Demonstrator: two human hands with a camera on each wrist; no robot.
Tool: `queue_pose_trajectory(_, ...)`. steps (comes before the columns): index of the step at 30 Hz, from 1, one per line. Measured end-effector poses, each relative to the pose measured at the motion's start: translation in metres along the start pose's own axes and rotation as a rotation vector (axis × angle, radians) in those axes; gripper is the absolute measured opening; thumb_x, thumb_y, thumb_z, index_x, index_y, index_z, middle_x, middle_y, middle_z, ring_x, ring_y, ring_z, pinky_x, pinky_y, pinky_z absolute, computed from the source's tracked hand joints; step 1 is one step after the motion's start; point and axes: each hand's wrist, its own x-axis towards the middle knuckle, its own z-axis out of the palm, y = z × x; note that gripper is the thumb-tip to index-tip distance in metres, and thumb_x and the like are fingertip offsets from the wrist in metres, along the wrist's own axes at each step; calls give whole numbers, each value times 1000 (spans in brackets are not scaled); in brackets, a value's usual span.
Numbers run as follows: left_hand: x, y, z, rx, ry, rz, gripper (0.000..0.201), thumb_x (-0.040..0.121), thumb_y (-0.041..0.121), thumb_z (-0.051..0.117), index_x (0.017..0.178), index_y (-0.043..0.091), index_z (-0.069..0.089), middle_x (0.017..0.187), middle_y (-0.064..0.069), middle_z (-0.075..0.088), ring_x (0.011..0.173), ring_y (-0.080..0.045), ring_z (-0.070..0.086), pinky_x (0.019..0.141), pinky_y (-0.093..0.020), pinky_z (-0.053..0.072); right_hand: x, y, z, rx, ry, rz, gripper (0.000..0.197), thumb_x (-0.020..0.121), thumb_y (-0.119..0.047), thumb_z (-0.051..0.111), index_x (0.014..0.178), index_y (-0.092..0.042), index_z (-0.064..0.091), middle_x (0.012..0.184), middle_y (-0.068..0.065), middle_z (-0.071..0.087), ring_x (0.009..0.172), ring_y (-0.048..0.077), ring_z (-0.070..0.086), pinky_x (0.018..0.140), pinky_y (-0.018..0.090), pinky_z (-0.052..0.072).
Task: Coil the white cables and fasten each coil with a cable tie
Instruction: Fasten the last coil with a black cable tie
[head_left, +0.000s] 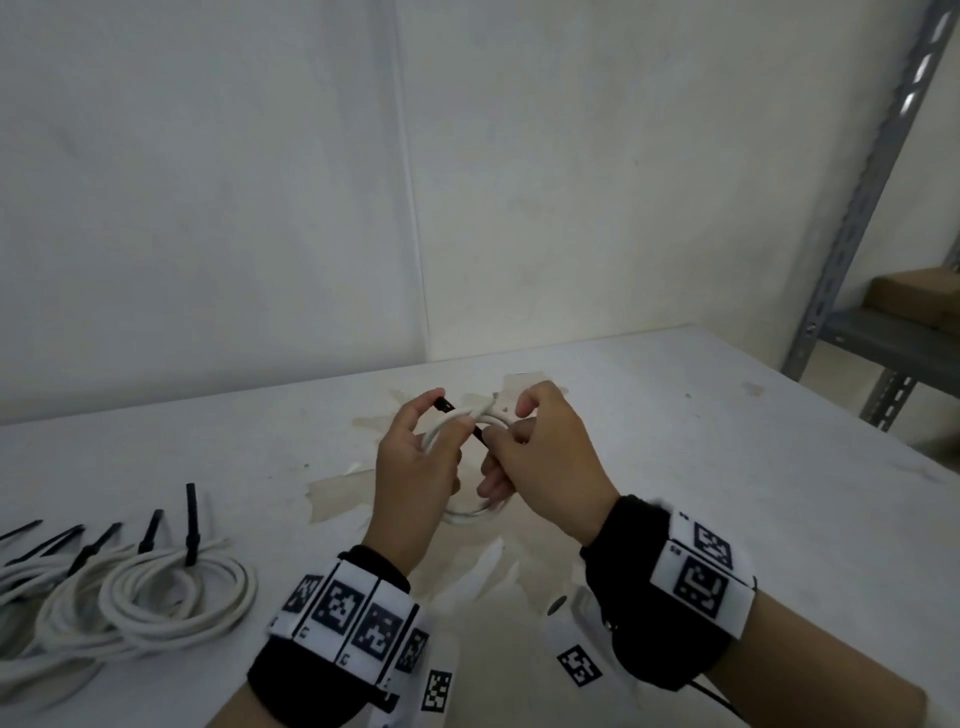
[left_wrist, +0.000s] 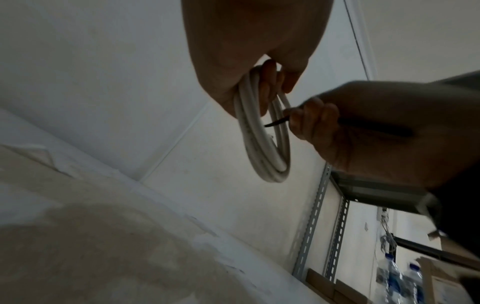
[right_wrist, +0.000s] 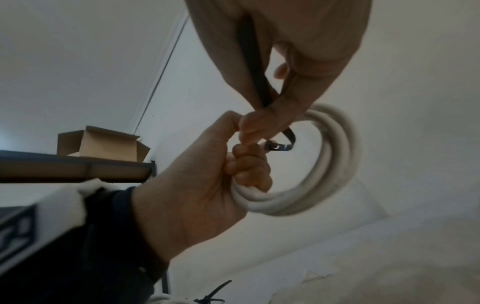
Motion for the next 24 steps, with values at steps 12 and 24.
queue_pose_trajectory(12,3,8,-5,-179,-76,-69,13,91,11,52,95,10,64,44,9,31,42,-8,27,41,-19,27,-12,5,-8,196,-118,-70,16,93,-3,49,80,-10,41,66,13,62,49,18,61,51,27,53)
queue_pose_trajectory(24,-4,12,-4,-270,-126,-158,14,93,12,48,85,14,60,44,8,30,40,-7,24,39,-18,24,-18,1,-14,12,-108,-280,18,88,-19,57,71,-17,63,58,-1,56,48,6,52,49,18,45)
